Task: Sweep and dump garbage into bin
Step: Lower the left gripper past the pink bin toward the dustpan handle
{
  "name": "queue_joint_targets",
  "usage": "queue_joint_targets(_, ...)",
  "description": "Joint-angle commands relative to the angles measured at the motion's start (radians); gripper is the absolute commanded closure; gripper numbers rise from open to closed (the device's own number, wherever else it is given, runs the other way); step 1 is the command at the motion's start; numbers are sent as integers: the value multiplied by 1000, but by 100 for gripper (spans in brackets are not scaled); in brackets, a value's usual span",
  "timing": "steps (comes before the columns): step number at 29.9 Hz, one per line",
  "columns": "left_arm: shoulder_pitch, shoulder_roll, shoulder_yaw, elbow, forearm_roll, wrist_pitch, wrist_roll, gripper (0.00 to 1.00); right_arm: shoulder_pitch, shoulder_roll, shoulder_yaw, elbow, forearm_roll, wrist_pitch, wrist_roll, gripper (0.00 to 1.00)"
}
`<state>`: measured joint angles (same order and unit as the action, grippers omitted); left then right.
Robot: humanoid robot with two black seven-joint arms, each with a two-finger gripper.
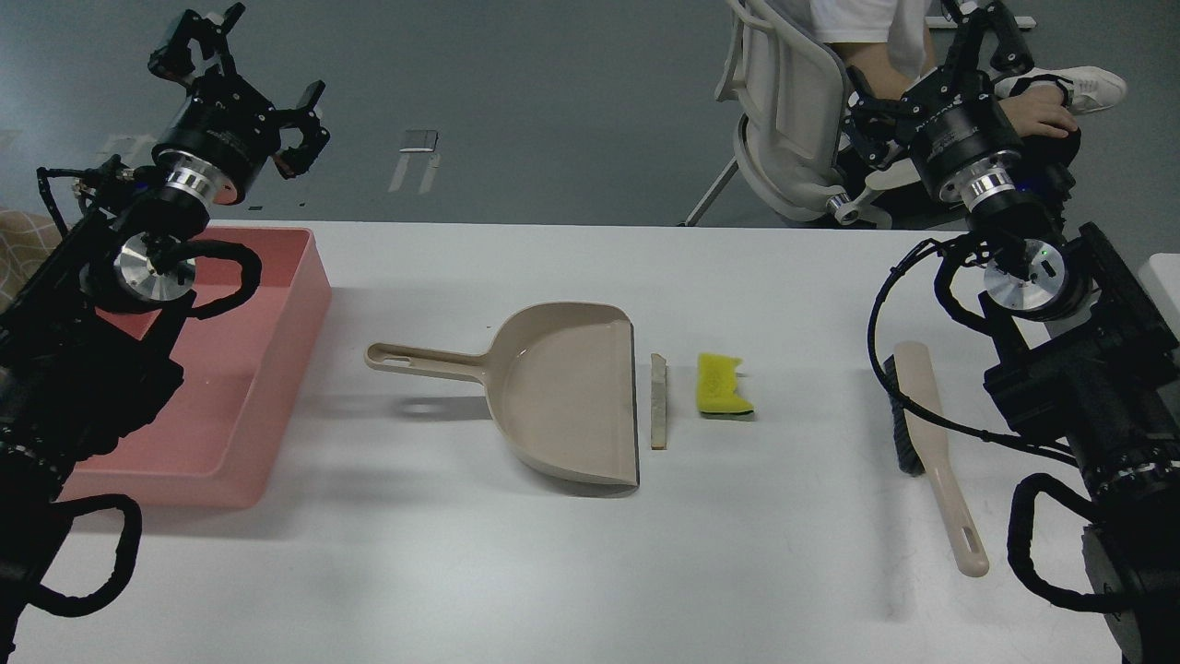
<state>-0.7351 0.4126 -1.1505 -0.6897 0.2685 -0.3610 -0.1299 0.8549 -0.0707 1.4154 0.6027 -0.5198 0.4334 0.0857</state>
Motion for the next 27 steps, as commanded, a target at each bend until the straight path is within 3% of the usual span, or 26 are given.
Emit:
queue_joint_targets(1,-3,0,0,-1,0,10,-2,2,3,-3,0,0,1,2,0,0)
queue_joint_targets(27,-3,-17,3,-54,3,53,-8,2,4,-69,0,-4,0,8,-4,0)
